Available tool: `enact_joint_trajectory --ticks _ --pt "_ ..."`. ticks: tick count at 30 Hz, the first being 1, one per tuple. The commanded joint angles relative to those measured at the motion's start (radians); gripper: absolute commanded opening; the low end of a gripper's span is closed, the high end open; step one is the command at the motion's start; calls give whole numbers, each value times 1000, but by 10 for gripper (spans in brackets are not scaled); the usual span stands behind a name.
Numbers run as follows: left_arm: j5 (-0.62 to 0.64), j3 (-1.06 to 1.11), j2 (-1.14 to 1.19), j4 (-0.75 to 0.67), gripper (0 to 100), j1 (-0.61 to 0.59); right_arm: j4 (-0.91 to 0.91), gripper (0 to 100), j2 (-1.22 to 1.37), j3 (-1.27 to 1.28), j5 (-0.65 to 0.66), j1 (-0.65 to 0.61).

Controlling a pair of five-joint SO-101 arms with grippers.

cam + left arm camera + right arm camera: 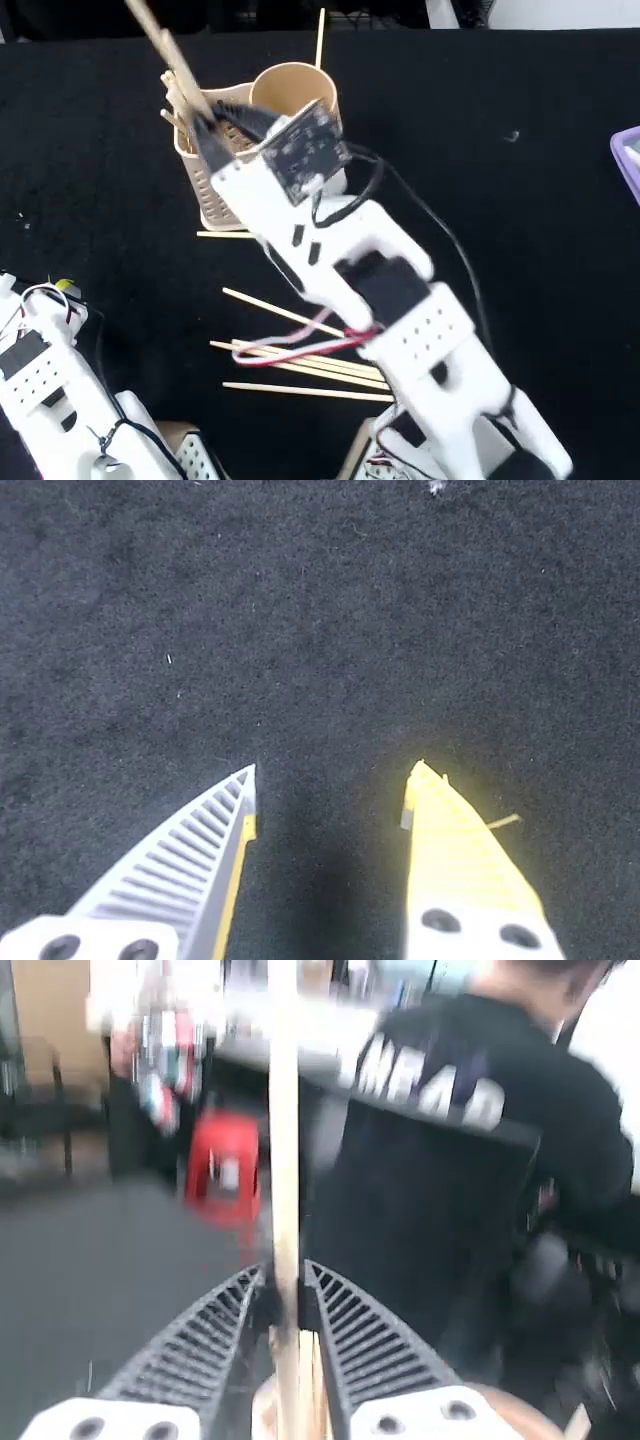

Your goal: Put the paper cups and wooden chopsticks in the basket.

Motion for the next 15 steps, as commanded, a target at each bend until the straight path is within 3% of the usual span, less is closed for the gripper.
enact_joint_trajectory --ticks 1,8,15 --pt "5 -30 -17 -18 239 12 -258 11 84 -53 -32 -11" --pt "5 -28 -17 -18 239 12 -459 11 274 -51 -28 40" --pt "5 -28 -17 -18 239 12 -348 25 323 -27 -32 64"
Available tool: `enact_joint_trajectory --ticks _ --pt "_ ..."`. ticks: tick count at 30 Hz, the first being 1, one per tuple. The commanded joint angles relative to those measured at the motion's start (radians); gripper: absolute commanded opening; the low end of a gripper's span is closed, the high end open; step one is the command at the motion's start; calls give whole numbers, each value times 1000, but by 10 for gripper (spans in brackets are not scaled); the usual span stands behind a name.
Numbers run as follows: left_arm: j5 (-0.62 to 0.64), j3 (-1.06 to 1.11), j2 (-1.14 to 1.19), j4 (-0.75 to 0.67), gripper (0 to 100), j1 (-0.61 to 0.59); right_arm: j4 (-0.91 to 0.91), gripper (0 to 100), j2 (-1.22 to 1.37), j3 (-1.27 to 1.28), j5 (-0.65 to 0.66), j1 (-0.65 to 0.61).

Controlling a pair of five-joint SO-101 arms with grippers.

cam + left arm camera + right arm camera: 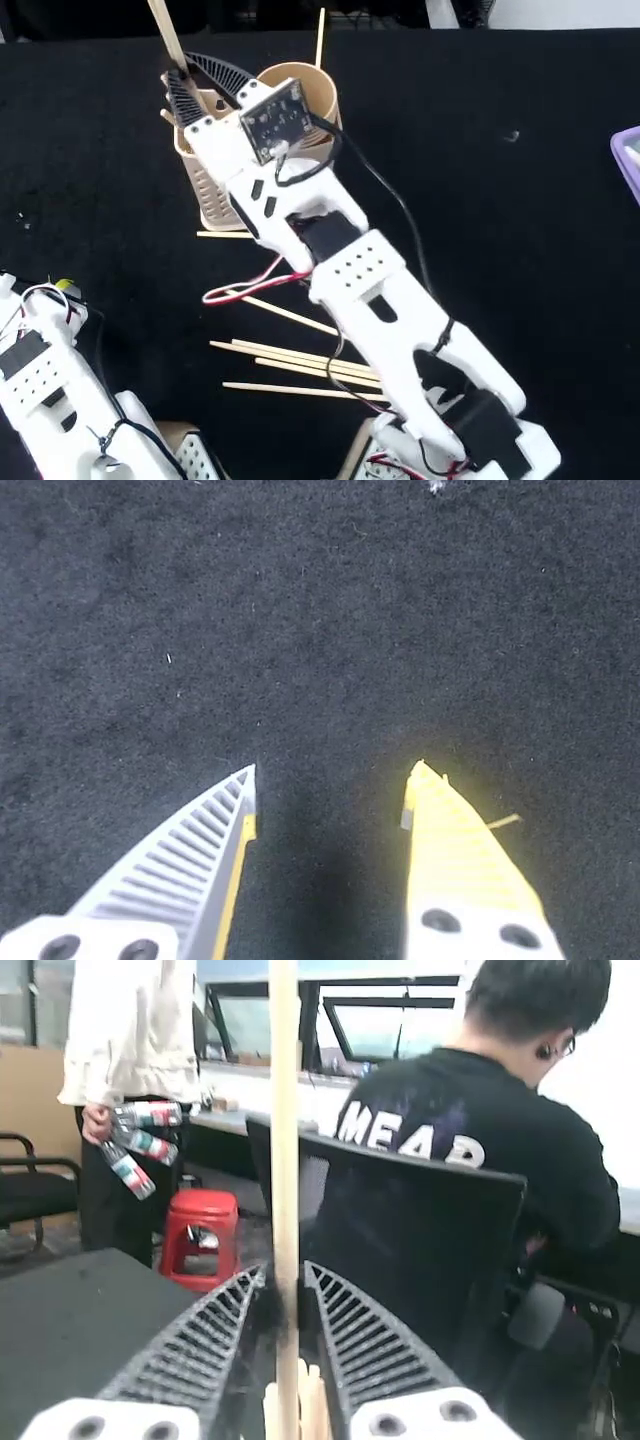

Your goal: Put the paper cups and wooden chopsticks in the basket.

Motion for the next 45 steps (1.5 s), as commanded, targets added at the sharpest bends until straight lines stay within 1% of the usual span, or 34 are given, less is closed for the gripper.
enact_joint_trajectory --ticks 1,5,7,10,13,18,20,22,24,27,30,33,36,42,45 --pt "5 -28 -17 -18 239 12 75 49 -5 -27 -11 23" --pt "5 -28 -17 -18 239 12 158 185 -15 -33 -11 21" --pt "5 -28 -17 -18 240 12 216 198 -56 -25 -12 21" --pt "5 -27 -17 -18 240 12 381 198 -165 -25 -12 21" --pt "5 -27 -17 -18 240 13 621 198 -315 -24 -11 21" --pt "5 -27 -17 -18 240 13 1152 198 -561 54 -3 20" --pt "5 -27 -17 -18 240 13 1250 201 -598 159 0 18" --pt "5 -27 -17 -18 240 13 1240 201 -595 300 58 18" --pt "5 -27 -17 -18 240 13 1160 202 -565 455 130 5" --pt "5 -27 -17 -18 240 13 1040 202 -495 622 203 -81" --pt "5 -28 -17 -18 240 13 1036 202 -414 651 284 -141" --pt "5 -28 -17 -18 240 12 1036 202 -318 650 319 -157" --pt "5 -28 -17 -18 240 12 1036 202 -225 645 321 -160" --pt "5 -27 -17 -18 240 12 1037 202 -150 642 321 -273" --pt "5 -27 -17 -18 240 12 1022 201 -134 651 322 -282"
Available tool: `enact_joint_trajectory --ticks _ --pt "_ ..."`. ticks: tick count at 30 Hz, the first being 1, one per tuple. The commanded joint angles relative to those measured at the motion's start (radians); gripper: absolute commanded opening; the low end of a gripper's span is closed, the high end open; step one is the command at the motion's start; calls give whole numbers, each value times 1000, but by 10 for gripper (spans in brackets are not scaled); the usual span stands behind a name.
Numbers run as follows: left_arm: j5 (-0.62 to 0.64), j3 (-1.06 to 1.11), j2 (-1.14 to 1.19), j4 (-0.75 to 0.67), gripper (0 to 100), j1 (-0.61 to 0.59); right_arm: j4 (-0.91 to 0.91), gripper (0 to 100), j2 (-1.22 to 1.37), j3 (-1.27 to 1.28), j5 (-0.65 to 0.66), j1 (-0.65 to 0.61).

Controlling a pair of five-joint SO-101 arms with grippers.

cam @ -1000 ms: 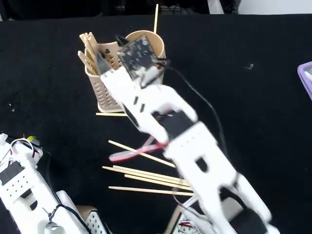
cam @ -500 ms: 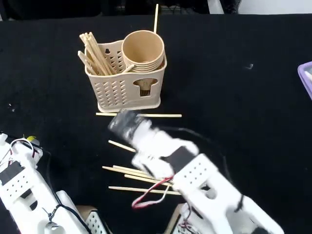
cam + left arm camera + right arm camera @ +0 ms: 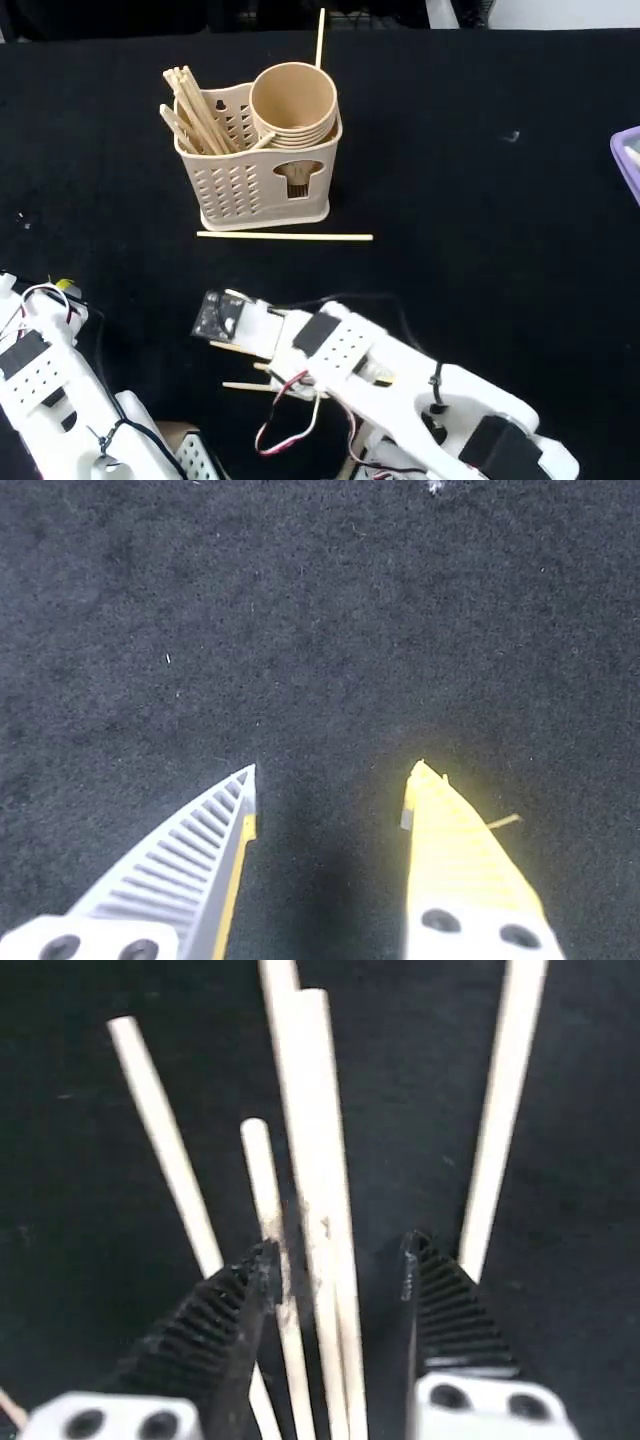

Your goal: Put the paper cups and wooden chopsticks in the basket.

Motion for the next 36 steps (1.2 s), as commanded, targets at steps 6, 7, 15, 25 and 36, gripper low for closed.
enact_joint_trajectory --ticks 6,7,15,25,36 --pt "5 -27 -17 -18 240 10 -52 169 90 1 107 -15" --pt "5 -27 -17 -18 240 10 -55 129 99 -2 107 -8" --pt "5 -27 -17 -18 240 10 -55 11 104 -76 101 114" --pt "5 -28 -17 -18 240 10 -157 12 105 -99 101 258" --pt "5 -28 -17 -18 240 10 -51 9 104 -107 66 140"
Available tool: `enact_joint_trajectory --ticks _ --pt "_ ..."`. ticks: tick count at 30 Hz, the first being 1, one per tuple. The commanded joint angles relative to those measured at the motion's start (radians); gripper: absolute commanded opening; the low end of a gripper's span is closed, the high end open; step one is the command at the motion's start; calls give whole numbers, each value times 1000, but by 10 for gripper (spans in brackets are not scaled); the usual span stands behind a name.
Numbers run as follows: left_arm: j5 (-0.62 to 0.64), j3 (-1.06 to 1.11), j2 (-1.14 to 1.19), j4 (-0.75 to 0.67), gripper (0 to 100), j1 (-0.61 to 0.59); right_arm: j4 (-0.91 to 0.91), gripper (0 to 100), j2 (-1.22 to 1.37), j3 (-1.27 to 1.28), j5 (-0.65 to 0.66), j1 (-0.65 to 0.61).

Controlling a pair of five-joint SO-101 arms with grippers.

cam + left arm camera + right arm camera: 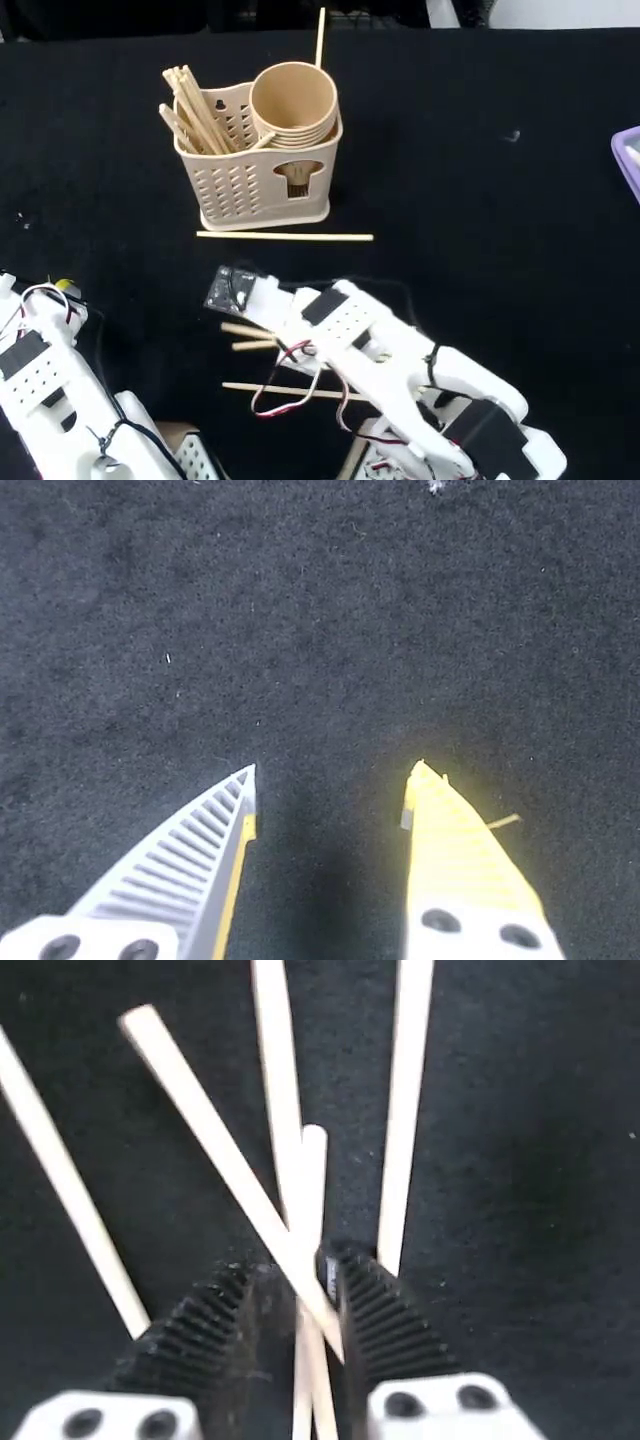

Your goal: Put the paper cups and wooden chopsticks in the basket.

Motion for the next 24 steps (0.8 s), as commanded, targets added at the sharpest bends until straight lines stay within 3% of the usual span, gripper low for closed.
enact_joint_trajectory --ticks 1,8,14,19,24 --pt "5 -28 -17 -18 240 10 9 11 -2 -53 -25 -3" --pt "5 -28 -17 -18 240 12 14 11 -24 -53 -31 -2" --pt "5 -28 -17 -18 240 12 32 17 -209 28 -32 -6" --pt "5 -28 -17 -18 240 12 29 137 -254 65 -32 -6" --pt "5 -27 -17 -18 240 12 3 44 -189 50 -32 -6"
